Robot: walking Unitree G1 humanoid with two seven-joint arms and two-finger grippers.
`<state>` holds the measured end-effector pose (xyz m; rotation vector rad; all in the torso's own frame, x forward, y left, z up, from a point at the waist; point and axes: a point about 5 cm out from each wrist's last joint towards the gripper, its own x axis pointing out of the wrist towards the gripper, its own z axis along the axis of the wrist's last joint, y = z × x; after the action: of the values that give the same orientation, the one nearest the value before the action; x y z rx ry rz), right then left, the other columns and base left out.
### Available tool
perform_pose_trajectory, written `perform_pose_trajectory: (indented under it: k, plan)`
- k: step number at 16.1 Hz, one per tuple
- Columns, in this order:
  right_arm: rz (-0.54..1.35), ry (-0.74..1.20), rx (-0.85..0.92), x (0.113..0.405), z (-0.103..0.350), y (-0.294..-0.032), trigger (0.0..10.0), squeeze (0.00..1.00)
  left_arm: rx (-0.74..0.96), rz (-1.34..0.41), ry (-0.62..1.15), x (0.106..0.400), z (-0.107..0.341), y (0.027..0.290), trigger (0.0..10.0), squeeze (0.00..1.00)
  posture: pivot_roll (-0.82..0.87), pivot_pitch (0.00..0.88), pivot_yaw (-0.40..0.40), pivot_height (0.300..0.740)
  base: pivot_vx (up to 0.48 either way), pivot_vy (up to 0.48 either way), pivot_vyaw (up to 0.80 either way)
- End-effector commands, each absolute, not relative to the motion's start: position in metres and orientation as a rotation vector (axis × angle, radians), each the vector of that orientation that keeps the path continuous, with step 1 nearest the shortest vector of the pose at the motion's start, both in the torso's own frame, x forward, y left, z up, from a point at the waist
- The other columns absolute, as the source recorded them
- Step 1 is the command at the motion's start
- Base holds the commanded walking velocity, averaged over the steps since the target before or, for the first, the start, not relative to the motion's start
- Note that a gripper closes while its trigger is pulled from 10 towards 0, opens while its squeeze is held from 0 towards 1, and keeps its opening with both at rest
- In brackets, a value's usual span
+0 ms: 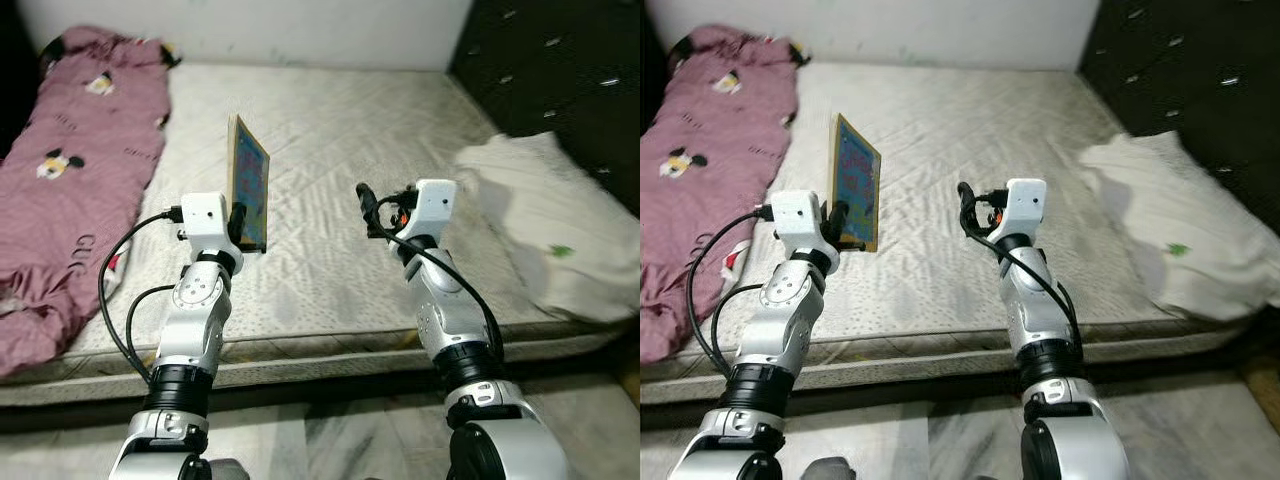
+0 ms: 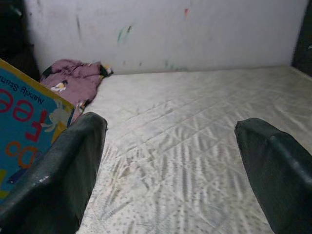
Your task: Clean up the room
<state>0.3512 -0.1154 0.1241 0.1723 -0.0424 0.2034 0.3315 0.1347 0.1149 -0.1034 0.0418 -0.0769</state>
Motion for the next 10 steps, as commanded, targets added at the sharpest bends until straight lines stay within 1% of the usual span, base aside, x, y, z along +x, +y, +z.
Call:
perform_pose_trajectory:
  k: [1, 2, 4, 6, 8, 10]
  plan:
    - [0.206, -0.064, 0.167, 0.355, 0.13, -0.116, 10.0, 0.0, -0.101, -0.097, -0.019, 0.335, 0.128, 0.133, 10.0, 0.0, 0.02, 0.0, -0.072, 0.74, 0.48, 0.0, 0.0]
    - [0.205, -0.064, 0.167, 0.355, 0.13, -0.116, 10.0, 0.0, -0.101, -0.097, -0.019, 0.335, 0.128, 0.133, 10.0, 0.0, 0.02, 0.0, -0.072, 0.74, 0.48, 0.0, 0.0]
    - [0.203, -0.065, 0.169, 0.354, 0.13, -0.116, 10.0, 0.0, -0.097, -0.089, 0.002, 0.336, 0.126, 0.133, 10.0, 0.0, 0.02, 0.0, -0.07, 0.74, 0.317, 0.0, 0.0]
    - [0.201, -0.067, 0.172, 0.355, 0.131, -0.117, 10.0, 0.0, -0.095, -0.069, 0.004, 0.336, 0.124, 0.133, 10.0, 0.0, 0.02, 0.0, -0.069, 0.74, 0.0, 0.0, 0.0]
    - [0.211, -0.113, 0.091, 0.355, 0.135, -0.121, 10.0, 0.0, -0.087, -0.049, -0.013, 0.335, 0.126, 0.135, 10.0, 0.0, 0.03, 0.0, -0.066, 0.74, 0.0, 0.0, 0.0]
    - [0.193, -0.104, 0.077, 0.356, 0.132, -0.128, 10.0, 0.0, -0.058, -0.029, -0.026, 0.334, 0.126, 0.14, 10.0, 0.0, 0.03, 0.0, -0.065, 0.74, 0.0, 0.0, 0.0]
